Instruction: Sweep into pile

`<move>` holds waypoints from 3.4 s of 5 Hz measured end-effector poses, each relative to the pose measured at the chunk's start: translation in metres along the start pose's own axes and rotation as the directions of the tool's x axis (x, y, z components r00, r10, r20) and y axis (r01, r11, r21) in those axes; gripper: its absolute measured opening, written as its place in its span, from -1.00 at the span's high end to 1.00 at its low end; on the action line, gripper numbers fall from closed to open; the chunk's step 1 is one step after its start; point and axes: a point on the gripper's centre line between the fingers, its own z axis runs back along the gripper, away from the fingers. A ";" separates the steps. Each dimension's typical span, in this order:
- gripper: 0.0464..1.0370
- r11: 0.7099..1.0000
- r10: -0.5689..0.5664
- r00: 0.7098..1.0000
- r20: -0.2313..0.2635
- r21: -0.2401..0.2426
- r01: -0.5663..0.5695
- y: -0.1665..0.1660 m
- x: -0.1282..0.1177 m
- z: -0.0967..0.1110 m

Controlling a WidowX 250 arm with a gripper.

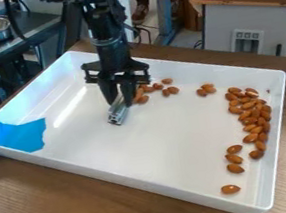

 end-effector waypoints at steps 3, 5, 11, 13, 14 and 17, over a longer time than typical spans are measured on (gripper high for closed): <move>0.40 0.997 -0.061 0.998 -0.011 -0.057 0.060 -0.062 -0.012 -0.004; 0.40 0.988 -0.097 0.995 -0.033 -0.121 0.093 -0.114 -0.023 0.002; 0.40 0.979 0.051 0.995 0.088 -0.203 -0.032 -0.040 -0.010 0.055; 0.40 0.985 0.139 0.982 0.129 -0.120 -0.124 -0.006 0.002 0.043; 0.40 0.982 0.176 0.978 0.109 -0.090 -0.167 0.001 0.003 0.029; 0.40 0.985 0.168 0.985 0.032 -0.052 -0.166 -0.029 0.011 -0.001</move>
